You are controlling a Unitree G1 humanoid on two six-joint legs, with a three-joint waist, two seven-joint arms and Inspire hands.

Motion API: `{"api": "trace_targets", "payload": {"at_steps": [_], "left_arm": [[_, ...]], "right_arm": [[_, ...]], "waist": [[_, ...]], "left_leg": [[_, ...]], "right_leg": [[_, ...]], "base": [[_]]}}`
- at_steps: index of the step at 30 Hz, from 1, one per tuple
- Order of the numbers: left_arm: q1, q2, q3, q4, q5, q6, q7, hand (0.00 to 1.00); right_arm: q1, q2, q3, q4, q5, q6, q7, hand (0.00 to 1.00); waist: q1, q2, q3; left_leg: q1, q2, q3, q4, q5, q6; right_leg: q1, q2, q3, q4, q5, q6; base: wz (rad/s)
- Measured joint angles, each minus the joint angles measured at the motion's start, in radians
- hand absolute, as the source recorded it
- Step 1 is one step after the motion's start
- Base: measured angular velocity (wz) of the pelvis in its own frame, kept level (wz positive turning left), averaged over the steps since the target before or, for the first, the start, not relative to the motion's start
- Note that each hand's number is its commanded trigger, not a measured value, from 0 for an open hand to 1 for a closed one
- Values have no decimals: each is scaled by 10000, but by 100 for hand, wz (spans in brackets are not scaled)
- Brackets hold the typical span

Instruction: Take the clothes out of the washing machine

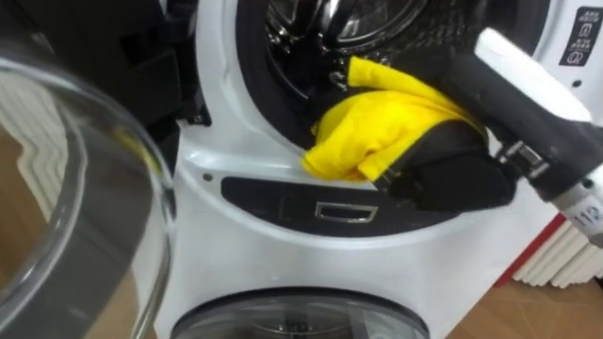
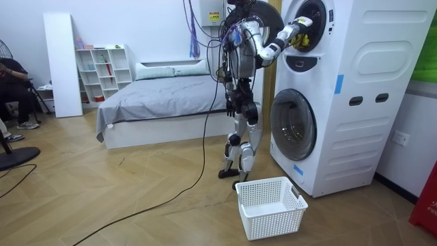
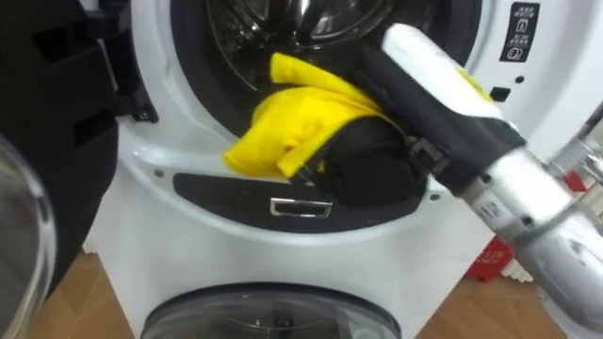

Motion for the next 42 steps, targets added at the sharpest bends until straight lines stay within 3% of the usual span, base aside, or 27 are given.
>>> {"api": "trace_targets", "payload": {"at_steps": [2,7,9,13,17,23,27,29,31,37,39,42], "left_arm": [[101,-58,271,-6,18,-23,-1,0],[90,-40,751,42,16,-200,1,0],[73,-41,746,149,-2,-257,2,0],[134,-40,747,325,-11,-309,3,0],[103,-21,751,230,58,-320,-5,0],[-259,133,668,339,74,-340,11,0],[-302,296,652,319,75,-295,27,0],[-299,396,650,321,76,-220,25,0],[-372,406,575,320,-3,-91,26,0],[-853,470,-154,305,-11,-49,25,0],[-1041,476,-429,296,-13,52,27,0],[-1198,498,-889,297,-422,112,39,0]], "right_arm": [[345,145,-319,-4,41,0,-13,100],[1485,738,-1142,39,-14,-142,-459,100],[1998,755,-1382,188,-12,-200,-589,100],[2750,777,-1550,477,-43,-179,-763,100],[3158,856,-2180,579,-32,-198,-980,100],[3432,1246,-2333,1758,-488,-164,-1484,100],[3612,1258,-2329,2456,-687,154,-1537,100],[3612,1257,-2330,2610,-725,402,-1557,100],[3610,1252,-2329,2614,-648,496,-1664,100],[3579,1252,-2235,2878,-148,587,-1752,100],[3445,1251,-2105,3153,-144,583,-1860,100],[2788,1250,-1640,4262,-27,579,-2054,100]], "waist": [[-28,105,-58],[-258,128,-44],[-426,116,-42],[-825,81,4],[-1100,191,81],[-1313,223,76],[-1483,63,53],[-1610,-36,113],[-1633,-52,100],[-1645,9,102],[-1608,86,151],[-1602,173,158]], "left_leg": [[71,4,153,4,0,0],[100,12,398,18,0,-1],[90,13,519,17,0,-1],[18,16,902,10,-1,-2],[-38,71,1191,13,-42,-19],[-173,161,1964,11,-224,49],[-286,150,2258,100,-286,86],[-342,158,2396,160,-343,95],[-379,170,2529,156,-390,95],[-431,182,2695,157,-405,111],[-437,184,2797,150,-405,112],[-566,179,3060,153,-443,157]], "right_leg": [[-10,40,225,3,1,1],[-25,120,462,-21,14,-22],[-155,135,537,11,16,-26],[-436,211,953,294,39,-47],[-619,320,1421,322,168,-14],[-986,534,1942,379,469,29],[-1309,592,2237,710,453,54],[-1430,626,2346,827,445,64],[-1504,668,2477,833,457,75],[-1575,697,2548,651,593,122],[-1622,711,2619,652,636,142],[-1827,786,2916,662,681,182]], "base": [[-28],[-12],[-15],[-33],[-36],[-38],[-28],[-21],[-21],[-8],[-14],[-29]]}}
